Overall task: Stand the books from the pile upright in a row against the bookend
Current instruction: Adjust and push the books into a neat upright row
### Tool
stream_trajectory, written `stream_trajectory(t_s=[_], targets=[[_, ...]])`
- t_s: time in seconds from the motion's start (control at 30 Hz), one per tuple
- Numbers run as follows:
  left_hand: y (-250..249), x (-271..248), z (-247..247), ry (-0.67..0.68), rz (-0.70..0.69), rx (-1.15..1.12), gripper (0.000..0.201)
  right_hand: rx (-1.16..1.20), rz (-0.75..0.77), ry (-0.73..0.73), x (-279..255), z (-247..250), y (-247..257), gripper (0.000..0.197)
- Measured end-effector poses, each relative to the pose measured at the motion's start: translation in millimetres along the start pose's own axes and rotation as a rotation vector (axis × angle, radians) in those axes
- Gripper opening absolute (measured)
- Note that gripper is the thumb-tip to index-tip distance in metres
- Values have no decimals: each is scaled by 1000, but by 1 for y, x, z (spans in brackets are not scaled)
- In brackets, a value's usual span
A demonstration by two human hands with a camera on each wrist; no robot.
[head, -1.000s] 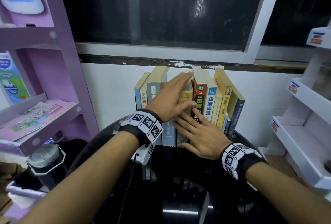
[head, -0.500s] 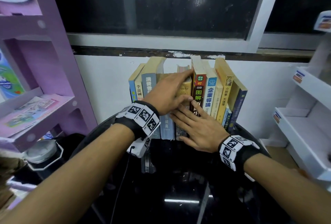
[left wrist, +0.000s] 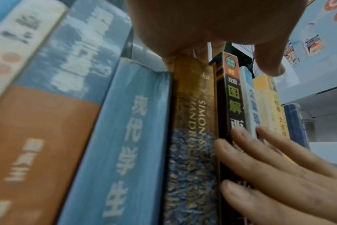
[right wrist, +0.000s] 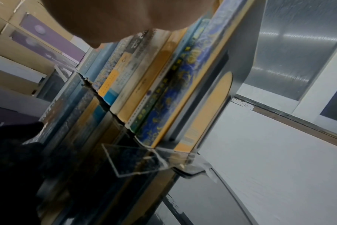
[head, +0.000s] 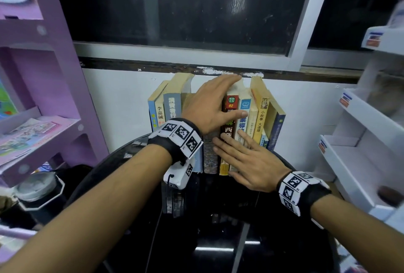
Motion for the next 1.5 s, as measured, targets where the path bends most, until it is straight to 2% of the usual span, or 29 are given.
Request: stream_trajectory(t_s=[0.27,0.57,0.9,1.0,1.23,1.5], targets=[[5,2,-10,-10,15,87,75,-5,42,-1,-1,-12,-7,71],[4,3,-9,-6,16,27,71,-5,52,-17,1,-17,-9,75],[-2,4,-6,67,28,84,71,46,30,26,-2,-4,-7,74],[-11,7,-4,100,-19,152,72,61,30,18,-8,2,-7,72],[-55,23,-13,90,-157,146,66,62,30,29,-22,5,-15,74],[-52,26,-27,69,-254,382,66,51,48,5,-24,-7,-23,76]])
Point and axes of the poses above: each hand's wrist, its own x-axis towards the middle knuckle, its own z-axis out of the back of the hand, y = z × x, the point moved 5 cm from there along x, towards the middle knuckle, and after that the axes turned 8 degrees about -y, right-handed, at the moved point
